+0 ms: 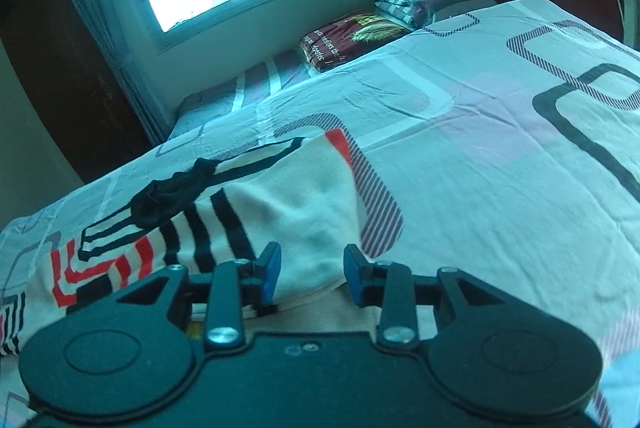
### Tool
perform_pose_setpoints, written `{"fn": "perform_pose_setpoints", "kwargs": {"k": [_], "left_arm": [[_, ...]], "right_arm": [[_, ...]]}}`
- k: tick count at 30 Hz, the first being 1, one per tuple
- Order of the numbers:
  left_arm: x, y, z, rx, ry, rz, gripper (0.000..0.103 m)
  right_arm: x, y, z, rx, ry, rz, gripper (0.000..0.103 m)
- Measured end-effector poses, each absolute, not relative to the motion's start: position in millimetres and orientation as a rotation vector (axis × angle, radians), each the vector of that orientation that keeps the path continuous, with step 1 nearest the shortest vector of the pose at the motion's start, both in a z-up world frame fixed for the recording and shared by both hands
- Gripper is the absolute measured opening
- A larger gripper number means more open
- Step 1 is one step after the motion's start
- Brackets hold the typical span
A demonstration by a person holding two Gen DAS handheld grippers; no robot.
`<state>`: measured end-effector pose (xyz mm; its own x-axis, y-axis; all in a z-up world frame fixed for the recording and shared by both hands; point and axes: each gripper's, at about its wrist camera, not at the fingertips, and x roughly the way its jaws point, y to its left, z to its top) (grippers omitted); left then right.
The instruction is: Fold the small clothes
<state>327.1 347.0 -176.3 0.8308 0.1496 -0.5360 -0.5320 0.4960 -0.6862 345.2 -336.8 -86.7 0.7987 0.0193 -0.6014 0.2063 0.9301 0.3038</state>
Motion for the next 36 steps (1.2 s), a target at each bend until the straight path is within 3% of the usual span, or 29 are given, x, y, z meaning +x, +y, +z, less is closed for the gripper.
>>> {"fn": "perform_pose_setpoints", "kwargs": {"k": [3,7,11,16,24,33,36], "left_arm": [[337,356,-181,-0.968,0.427,0.406,0.068],[347,375,-187,-0.928,0.492,0.401,0.009],[350,373,-176,-0.844,0.482,0.361,0.005],[367,317,-129,-0.704,0.411,0.177,0.005],[433,139,-83,-0.408,0.466,-0.131,0.005],[474,-62,-101,-0.213,0.649,-0.316,0.005],[469,-115,-113,-0.115,0.748,-0.347,0.006]], "right_arm": [[343,-330,-84,0.401,0.636,-0.147,0.035],[341,-324,-79,0.432,0.627,-0.187,0.036],[338,-317,-75,0.412,0.621,-0.19,0.036],[335,-310,-76,0.38,0.619,-0.185,0.037],[334,-318,-77,0.37,0.599,-0.139,0.037],[324,-366,-82,0.438,0.606,-0.111,0.041],[321,-379,-87,0.472,0.611,-0.097,0.049]]}}
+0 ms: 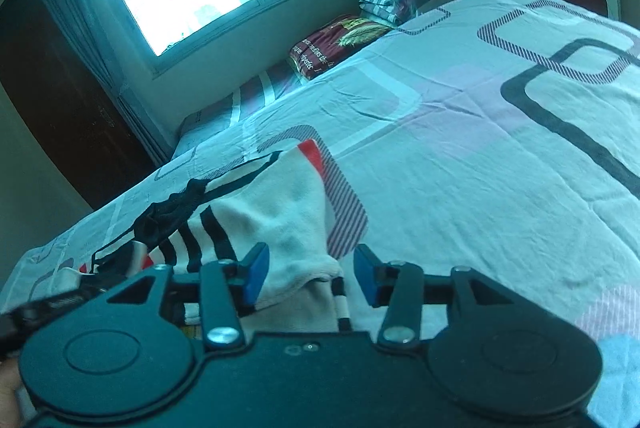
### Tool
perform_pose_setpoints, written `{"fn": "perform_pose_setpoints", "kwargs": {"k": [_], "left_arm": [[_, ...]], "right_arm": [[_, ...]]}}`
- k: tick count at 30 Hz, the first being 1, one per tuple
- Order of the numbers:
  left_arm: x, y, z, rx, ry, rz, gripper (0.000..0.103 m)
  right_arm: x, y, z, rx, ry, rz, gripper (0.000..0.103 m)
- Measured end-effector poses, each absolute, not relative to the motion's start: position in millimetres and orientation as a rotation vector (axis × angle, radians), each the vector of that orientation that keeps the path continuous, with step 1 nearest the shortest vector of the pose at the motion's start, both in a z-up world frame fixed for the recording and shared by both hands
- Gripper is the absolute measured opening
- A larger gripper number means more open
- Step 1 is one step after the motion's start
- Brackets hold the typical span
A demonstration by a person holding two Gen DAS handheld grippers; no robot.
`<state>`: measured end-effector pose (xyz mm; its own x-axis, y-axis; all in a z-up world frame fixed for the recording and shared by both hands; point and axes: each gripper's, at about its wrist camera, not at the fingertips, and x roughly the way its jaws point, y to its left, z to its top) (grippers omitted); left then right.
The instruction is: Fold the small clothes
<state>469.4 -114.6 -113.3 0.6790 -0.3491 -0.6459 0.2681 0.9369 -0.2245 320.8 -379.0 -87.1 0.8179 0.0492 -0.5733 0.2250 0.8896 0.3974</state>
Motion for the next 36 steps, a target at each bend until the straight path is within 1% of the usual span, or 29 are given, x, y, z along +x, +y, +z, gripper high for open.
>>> {"fn": "perform_pose_setpoints", "kwargs": {"k": [1,2,3,4,6,10,12,16,21,24,27,28,29,30,31,32,36], "left_arm": [[467,-125,-115,-0.09,0.758,-0.354,0.016],[456,-129,-115,-0.092,0.748,-0.37,0.042],[447,-129,-112,-0.112,0.721,-0.387,0.053],[438,-127,-106,-0.121,0.685,-0.381,0.061],[422,-111,-94,-0.119,0.651,-0.361,0.062],[391,-50,-79,-0.115,0.585,-0.278,0.061],[380,-14,-84,-0.09,0.588,-0.192,0.061],[375,45,-106,-0.074,0.656,-0.049,0.061],[384,73,-128,-0.059,0.692,0.018,0.061],[393,79,-137,-0.083,0.695,0.01,0.061],[402,73,-145,-0.066,0.713,-0.021,0.061],[402,73,-148,-0.056,0.717,-0.02,0.061],[406,71,-151,-0.065,0.717,-0.02,0.056],[406,73,-151,-0.076,0.716,-0.023,0.052],[406,75,-150,-0.088,0.715,-0.026,0.043],[407,76,-149,-0.1,0.715,-0.023,0.039],[409,80,-150,-0.119,0.721,-0.038,0.037]], "right_arm": [[320,-382,-89,0.485,0.612,-0.091,0.051],[321,-385,-90,0.493,0.613,-0.082,0.051],[321,-386,-90,0.499,0.615,-0.076,0.051],[323,-386,-91,0.508,0.617,-0.067,0.052],[328,-383,-92,0.525,0.619,-0.029,0.052],[343,-359,-94,0.51,0.635,0.059,0.052],[353,-343,-97,0.49,0.651,0.108,0.052],[374,-316,-112,0.502,0.697,0.15,0.052],[395,-302,-127,0.55,0.728,0.165,0.051],[407,-292,-132,0.56,0.746,0.192,0.048],[415,-278,-134,0.536,0.757,0.192,0.041],[417,-273,-134,0.51,0.756,0.176,0.032],[419,-270,-134,0.487,0.76,0.163,0.02],[419,-268,-133,0.474,0.762,0.153,0.013],[418,-268,-132,0.464,0.752,0.145,0.003],[416,-268,-129,0.446,0.737,0.135,0.003],[396,-277,-109,0.388,0.657,0.131,0.001]]}}
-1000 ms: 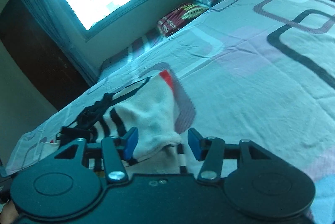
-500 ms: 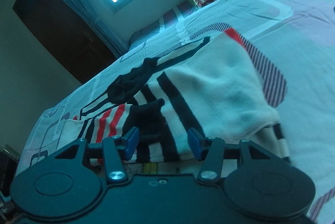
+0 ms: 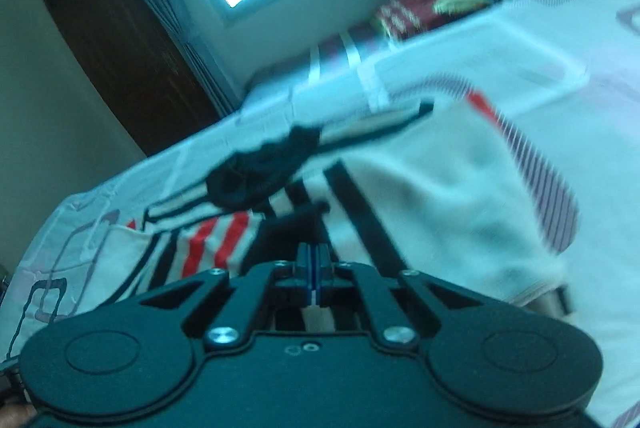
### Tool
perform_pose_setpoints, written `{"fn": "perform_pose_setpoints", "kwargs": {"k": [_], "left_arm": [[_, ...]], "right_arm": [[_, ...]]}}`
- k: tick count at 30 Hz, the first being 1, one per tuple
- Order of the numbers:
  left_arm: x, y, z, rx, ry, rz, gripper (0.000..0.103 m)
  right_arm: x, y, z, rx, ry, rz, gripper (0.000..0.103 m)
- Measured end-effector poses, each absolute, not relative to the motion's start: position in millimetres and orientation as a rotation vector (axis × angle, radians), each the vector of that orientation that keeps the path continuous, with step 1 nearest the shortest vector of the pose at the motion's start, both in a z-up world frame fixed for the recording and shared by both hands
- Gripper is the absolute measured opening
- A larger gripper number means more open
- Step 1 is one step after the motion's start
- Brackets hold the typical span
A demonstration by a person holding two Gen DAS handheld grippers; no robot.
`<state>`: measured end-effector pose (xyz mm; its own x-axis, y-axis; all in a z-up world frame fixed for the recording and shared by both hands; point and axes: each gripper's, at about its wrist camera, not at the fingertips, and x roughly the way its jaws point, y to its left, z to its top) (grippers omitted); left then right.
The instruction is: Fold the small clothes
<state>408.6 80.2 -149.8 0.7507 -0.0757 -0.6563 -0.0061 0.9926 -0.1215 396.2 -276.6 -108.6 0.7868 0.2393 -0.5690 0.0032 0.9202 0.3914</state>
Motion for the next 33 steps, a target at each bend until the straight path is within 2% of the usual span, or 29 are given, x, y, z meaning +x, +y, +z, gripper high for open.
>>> {"fn": "perform_pose_setpoints", "kwargs": {"k": [3,4,8,9,13,16,19,22,25,30,31,32,33], "left_arm": [[409,80,-149,-0.113,0.728,-0.043,0.037],[409,80,-149,-0.111,0.729,-0.043,0.037],[409,77,-146,-0.087,0.728,-0.031,0.037],[408,75,-146,-0.071,0.725,-0.031,0.037],[407,73,-148,-0.06,0.727,-0.027,0.037],[408,76,-149,-0.082,0.733,-0.025,0.037],[409,78,-148,-0.09,0.736,-0.029,0.037],[408,81,-147,-0.114,0.735,-0.032,0.032],[408,83,-147,-0.127,0.736,-0.031,0.032],[408,80,-148,-0.109,0.741,-0.033,0.032],[409,80,-147,-0.106,0.741,-0.033,0.032],[407,79,-145,-0.102,0.736,-0.032,0.032],[406,79,-144,-0.099,0.727,-0.034,0.032]], "right_arm": [[385,-290,-102,0.39,0.634,0.119,0.001],[386,-296,-104,0.423,0.645,0.132,0.007],[391,-302,-118,0.518,0.676,0.138,0.058],[393,-299,-122,0.533,0.685,0.148,0.061],[402,-287,-137,0.604,0.733,0.202,0.045],[409,-278,-145,0.633,0.718,0.187,0.041],[413,-277,-145,0.635,0.716,0.164,0.005],[401,-277,-124,0.559,0.634,0.167,0.005],[386,-277,-102,0.467,0.574,0.18,0.005],[386,-293,-112,0.48,0.633,0.159,0.005],[386,-297,-116,0.511,0.641,0.159,0.012],[385,-300,-118,0.54,0.632,0.157,0.025],[384,-302,-119,0.572,0.626,0.153,0.032]]}}
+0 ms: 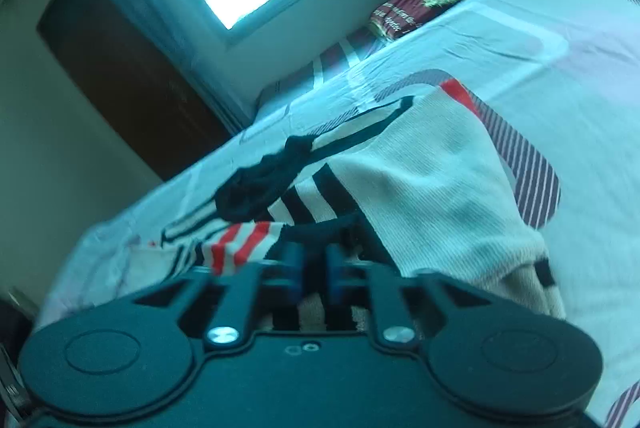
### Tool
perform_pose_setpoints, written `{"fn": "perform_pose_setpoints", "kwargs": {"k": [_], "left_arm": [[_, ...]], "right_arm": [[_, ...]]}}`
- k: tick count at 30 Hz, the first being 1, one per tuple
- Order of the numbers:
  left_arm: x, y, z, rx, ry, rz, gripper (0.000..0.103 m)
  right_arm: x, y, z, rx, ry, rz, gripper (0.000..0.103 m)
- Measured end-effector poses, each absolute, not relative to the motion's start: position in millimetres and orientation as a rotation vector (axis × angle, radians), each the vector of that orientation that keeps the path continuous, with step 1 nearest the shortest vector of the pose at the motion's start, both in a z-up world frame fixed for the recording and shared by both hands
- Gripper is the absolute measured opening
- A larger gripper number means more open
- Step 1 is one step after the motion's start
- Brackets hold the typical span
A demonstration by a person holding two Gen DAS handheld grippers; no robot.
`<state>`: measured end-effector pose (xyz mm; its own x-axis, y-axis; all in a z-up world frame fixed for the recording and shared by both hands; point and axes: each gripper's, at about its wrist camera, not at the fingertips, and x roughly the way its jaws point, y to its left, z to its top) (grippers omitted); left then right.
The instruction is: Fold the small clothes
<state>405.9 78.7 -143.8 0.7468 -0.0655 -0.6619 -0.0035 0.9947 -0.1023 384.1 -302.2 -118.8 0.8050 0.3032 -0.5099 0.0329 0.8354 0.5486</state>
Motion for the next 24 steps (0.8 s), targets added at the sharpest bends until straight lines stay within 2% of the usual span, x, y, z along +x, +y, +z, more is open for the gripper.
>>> {"fn": "perform_pose_setpoints", "kwargs": {"k": [1,2,6,7,9,10,16,24], "left_arm": [[405,78,-143,-0.096,0.723,-0.036,0.032],[405,78,-143,-0.091,0.727,-0.035,0.032],[407,79,-148,-0.092,0.74,-0.037,0.032],[407,79,-148,-0.094,0.742,-0.036,0.032],[408,78,-148,-0.087,0.743,-0.036,0.032],[408,78,-148,-0.086,0.743,-0.035,0.032],[409,79,-149,-0.091,0.742,-0.033,0.032],[406,83,-142,-0.069,0.755,-0.062,0.032]], "right_arm": [[384,-304,-121,0.595,0.629,0.143,0.041],[386,-304,-123,0.612,0.638,0.144,0.044],[398,-299,-141,0.649,0.7,0.161,0.042],[401,-296,-143,0.64,0.706,0.16,0.037],[404,-292,-143,0.606,0.71,0.165,0.013],[404,-292,-142,0.599,0.706,0.167,0.008],[387,-293,-118,0.46,0.618,0.147,0.006],[393,-297,-137,0.416,0.71,0.121,0.008]]}}
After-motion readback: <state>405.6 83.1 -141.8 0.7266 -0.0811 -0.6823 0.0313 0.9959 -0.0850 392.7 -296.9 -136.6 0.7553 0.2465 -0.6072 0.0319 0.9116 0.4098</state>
